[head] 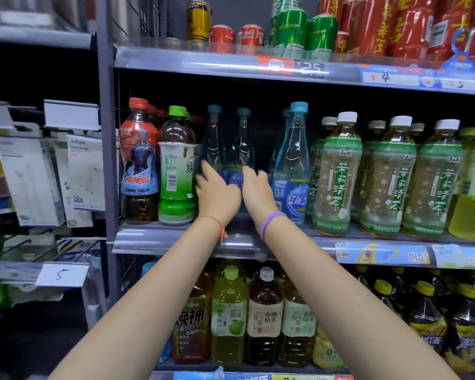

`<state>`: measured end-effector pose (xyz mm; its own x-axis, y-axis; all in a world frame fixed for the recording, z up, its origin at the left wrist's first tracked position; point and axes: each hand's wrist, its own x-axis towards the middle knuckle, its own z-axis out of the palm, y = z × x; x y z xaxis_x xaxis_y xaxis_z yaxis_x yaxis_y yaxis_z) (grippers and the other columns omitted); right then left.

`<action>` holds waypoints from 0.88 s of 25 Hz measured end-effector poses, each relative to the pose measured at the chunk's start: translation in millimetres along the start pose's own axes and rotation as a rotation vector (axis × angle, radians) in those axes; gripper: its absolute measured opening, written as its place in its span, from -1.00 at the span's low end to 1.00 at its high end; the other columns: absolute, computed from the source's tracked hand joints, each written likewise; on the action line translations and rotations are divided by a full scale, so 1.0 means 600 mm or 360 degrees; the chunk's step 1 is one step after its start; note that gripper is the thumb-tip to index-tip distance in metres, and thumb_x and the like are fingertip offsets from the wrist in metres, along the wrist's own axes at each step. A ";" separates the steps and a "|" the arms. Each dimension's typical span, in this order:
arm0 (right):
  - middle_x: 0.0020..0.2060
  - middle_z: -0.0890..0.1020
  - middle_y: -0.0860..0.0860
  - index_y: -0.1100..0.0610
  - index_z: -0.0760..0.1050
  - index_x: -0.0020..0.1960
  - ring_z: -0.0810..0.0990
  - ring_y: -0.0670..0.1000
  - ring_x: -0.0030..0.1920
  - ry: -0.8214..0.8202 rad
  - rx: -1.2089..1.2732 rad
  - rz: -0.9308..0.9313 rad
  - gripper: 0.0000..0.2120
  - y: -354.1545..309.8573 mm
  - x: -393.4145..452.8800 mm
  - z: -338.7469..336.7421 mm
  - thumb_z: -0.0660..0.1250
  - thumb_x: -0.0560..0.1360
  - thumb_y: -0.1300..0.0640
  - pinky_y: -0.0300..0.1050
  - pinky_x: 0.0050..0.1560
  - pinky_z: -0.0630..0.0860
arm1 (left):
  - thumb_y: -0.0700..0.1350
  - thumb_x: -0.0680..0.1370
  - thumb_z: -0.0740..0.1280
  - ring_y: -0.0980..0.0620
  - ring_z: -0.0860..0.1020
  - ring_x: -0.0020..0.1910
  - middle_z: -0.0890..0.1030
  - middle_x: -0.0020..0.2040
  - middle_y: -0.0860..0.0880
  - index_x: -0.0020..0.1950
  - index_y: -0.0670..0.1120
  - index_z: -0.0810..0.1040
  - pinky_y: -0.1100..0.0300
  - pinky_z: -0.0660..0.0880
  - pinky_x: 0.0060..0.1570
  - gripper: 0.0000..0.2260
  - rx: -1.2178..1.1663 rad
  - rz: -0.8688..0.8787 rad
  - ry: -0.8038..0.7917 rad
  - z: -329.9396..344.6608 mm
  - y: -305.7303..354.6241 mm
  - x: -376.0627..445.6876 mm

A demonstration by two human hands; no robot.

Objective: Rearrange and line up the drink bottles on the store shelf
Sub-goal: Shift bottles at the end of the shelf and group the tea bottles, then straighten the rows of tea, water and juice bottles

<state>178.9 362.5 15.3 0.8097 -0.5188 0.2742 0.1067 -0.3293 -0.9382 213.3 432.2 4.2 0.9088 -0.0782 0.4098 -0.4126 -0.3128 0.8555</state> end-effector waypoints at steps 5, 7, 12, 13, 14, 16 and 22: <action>0.54 0.21 0.14 0.17 0.05 0.57 0.20 0.15 0.51 0.0101 0.0089 0.0110 -0.32 -0.003 0.030 0.017 0.00 0.60 -0.22 0.10 0.47 0.12 | -0.25 0.52 0.21 -0.21 0.18 0.47 0.20 0.49 -0.23 0.58 -0.14 0.01 0.01 0.13 0.42 -0.34 -0.0045 0.0086 0.0062 -0.007 -0.003 -0.007; 0.53 0.22 0.16 0.18 0.08 0.56 0.22 0.15 0.51 0.0122 0.0126 0.0112 -0.32 -0.003 0.035 0.024 -0.01 0.61 -0.23 0.10 0.48 0.14 | -0.25 0.53 0.18 -0.19 0.17 0.49 0.17 0.51 -0.23 0.58 -0.15 0.01 0.01 0.12 0.44 -0.36 -0.0080 0.0082 0.0070 -0.010 -0.007 0.001; 0.53 0.22 0.14 0.17 0.06 0.57 0.22 0.15 0.50 0.0102 0.0168 0.0183 -0.33 -0.003 0.037 0.027 -0.02 0.62 -0.23 0.10 0.46 0.14 | 0.01 0.61 0.17 -0.23 0.16 0.51 0.11 0.56 -0.24 0.60 -0.12 -0.03 -0.08 0.15 0.47 -0.37 -0.0314 -0.0202 0.0015 0.004 0.002 0.038; 0.53 0.22 0.14 0.17 0.05 0.57 0.22 0.15 0.50 0.0093 0.0188 0.0202 -0.33 -0.003 0.039 0.026 -0.02 0.62 -0.23 0.10 0.46 0.14 | 0.05 0.62 0.17 -0.24 0.18 0.50 0.14 0.55 -0.25 0.59 -0.12 0.02 -0.08 0.15 0.46 -0.39 -0.0302 -0.0222 0.0046 0.005 0.004 0.038; 0.53 0.22 0.13 0.17 0.04 0.58 0.23 0.15 0.50 0.0086 0.0202 0.0218 -0.32 -0.002 0.042 0.027 -0.03 0.62 -0.24 0.10 0.46 0.14 | 0.07 0.62 0.16 -0.24 0.19 0.48 0.16 0.53 -0.25 0.57 -0.12 0.07 -0.06 0.15 0.44 -0.42 -0.0282 -0.0215 0.0080 0.006 0.004 0.036; 0.53 0.22 0.14 0.17 0.03 0.58 0.22 0.16 0.50 0.0109 0.0194 0.0246 -0.31 -0.001 0.050 0.030 -0.04 0.61 -0.25 0.12 0.47 0.13 | 0.08 0.63 0.14 -0.24 0.20 0.46 0.20 0.50 -0.26 0.53 -0.13 0.17 -0.05 0.13 0.42 -0.47 -0.0285 -0.0198 0.0116 0.006 0.000 0.032; 0.52 0.25 0.14 0.17 0.09 0.57 0.23 0.18 0.50 0.0262 0.0378 0.0344 -0.28 -0.009 0.076 0.043 -0.08 0.60 -0.30 0.15 0.50 0.11 | 0.26 0.51 0.04 -0.12 0.43 0.38 0.42 0.44 -0.10 0.46 -0.14 0.37 -0.15 0.33 0.40 -0.33 -0.1124 -0.0608 -0.0138 0.018 -0.017 0.112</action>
<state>229.9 360.8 27.3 0.7265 -0.6830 0.0761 0.0899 -0.0153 -0.9958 279.0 420.0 19.4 0.9845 -0.1687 0.0471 0.0127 0.3368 0.9415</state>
